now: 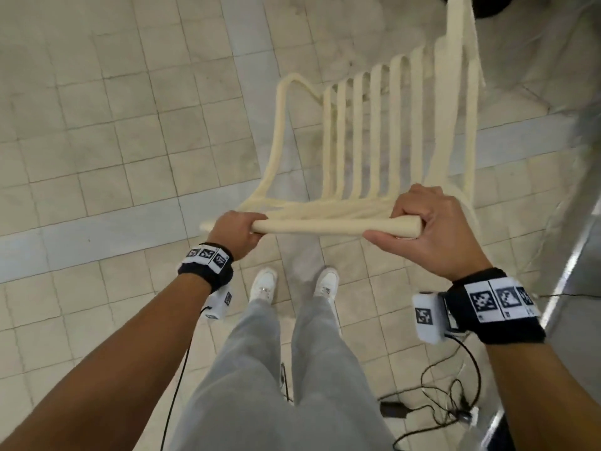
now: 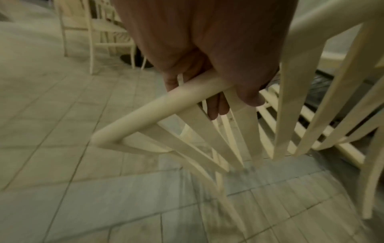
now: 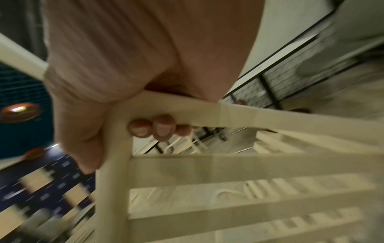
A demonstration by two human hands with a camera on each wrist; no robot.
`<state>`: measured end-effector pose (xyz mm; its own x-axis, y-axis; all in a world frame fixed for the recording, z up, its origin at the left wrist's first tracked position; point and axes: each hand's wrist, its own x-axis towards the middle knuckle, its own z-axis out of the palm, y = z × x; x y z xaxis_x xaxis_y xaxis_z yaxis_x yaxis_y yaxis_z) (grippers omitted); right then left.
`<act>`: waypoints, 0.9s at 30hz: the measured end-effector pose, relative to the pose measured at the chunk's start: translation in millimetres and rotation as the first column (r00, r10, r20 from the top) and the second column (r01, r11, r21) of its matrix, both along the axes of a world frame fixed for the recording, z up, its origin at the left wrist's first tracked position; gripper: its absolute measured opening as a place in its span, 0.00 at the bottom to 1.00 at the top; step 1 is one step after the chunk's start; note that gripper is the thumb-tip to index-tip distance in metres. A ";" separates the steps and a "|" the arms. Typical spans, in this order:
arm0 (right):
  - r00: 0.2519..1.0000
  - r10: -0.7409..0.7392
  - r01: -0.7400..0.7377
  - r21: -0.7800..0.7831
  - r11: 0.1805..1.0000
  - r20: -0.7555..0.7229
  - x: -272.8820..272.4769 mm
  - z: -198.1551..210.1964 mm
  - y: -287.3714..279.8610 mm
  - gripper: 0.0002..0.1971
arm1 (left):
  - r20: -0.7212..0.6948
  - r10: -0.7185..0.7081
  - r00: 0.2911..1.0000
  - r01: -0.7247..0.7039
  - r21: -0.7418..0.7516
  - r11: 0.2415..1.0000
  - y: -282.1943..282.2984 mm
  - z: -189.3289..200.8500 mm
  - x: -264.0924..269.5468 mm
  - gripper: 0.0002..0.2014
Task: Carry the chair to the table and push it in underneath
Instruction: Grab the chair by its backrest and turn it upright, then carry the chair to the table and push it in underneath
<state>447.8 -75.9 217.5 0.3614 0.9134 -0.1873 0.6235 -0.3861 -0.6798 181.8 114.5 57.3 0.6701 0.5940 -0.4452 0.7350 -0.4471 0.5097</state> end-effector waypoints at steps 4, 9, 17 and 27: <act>0.973 -0.203 0.203 -0.012 0.979 -0.112 26.6 18.1 -62.0 0.15 | 0.076 -0.215 0.974 0.193 0.223 0.955 3.3 30.6 43.0 0.14; 0.899 -0.429 0.414 -0.146 0.899 -0.091 58.8 36.5 -132.1 0.17 | 0.114 -0.435 0.893 0.360 0.398 0.844 -15.0 62.0 103.0 0.15; 0.816 -0.577 0.549 -0.262 0.793 -0.035 57.9 13.6 -219.3 0.15 | -0.045 -0.544 0.838 0.502 0.454 0.736 -58.5 88.8 155.4 0.06; 0.716 -0.689 0.629 -0.321 0.708 -0.117 89.5 -28.8 -301.9 0.32 | -0.197 -0.594 0.780 0.606 0.476 0.638 -129.7 82.6 196.1 0.09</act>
<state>537.4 -377.8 188.8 0.7763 0.3689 -0.5112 -0.0032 -0.8086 -0.5883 377.9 -15.3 139.9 0.9525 0.1988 -0.2306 0.2221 -0.9718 0.0796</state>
